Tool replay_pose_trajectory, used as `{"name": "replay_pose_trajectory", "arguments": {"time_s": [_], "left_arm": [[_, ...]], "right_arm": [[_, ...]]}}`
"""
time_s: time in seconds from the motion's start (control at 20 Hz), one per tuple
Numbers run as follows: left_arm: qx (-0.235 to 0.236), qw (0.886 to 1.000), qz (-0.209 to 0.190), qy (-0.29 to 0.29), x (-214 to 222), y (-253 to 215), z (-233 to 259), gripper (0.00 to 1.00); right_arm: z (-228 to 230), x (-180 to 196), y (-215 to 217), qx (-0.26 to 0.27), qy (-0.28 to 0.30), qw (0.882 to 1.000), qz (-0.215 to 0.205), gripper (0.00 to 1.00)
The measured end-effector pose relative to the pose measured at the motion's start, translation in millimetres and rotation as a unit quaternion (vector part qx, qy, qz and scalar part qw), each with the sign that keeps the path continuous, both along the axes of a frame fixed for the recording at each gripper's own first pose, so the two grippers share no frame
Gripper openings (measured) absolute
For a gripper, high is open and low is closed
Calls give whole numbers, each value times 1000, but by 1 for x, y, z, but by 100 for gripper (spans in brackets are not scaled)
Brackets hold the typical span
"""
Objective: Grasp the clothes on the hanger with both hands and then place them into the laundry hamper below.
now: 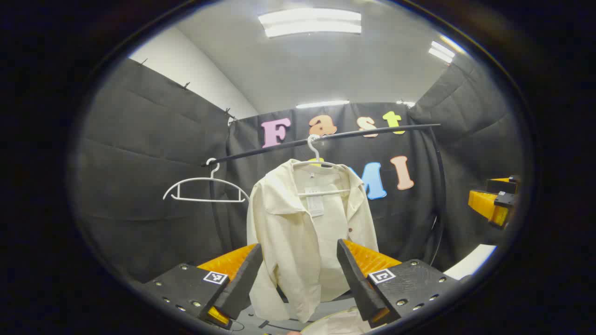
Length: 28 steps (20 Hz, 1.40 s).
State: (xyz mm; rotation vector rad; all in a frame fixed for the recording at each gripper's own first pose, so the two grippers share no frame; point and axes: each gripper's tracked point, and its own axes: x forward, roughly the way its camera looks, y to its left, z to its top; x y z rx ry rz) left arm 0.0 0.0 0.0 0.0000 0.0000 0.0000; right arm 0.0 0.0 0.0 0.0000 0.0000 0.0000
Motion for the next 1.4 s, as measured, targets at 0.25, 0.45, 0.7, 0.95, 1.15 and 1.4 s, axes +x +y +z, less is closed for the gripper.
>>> {"name": "replay_pose_trajectory", "arguments": {"time_s": [0.25, 0.45, 0.7, 0.95, 1.15, 1.4], "left_arm": [[4, 1000, 1, -7, -6, -2, -2, 94], [0, 1000, -5, -2, -6, -4, -6, 94], [11, 1000, -8, -9, 1, 2, -6, 93], [5, 1000, -10, -7, 17, 11, -10, 94], [-9, 1000, -13, -7, 30, 18, -11, 93], [-14, 1000, -4, -15, 47, 19, -1, 94]], "right_arm": [[-5, -6, -4, 19, 7, 1000, -8, 97], [-8, -6, 5, 23, 14, 1000, -2, 97], [-3, -2, 22, 26, 10, 1000, 6, 97], [2, 9, 44, 31, 10, 999, 17, 97], [7, 20, 64, 38, 10, 999, 30, 96], [17, 40, 82, 49, 13, 997, 57, 97]]}}
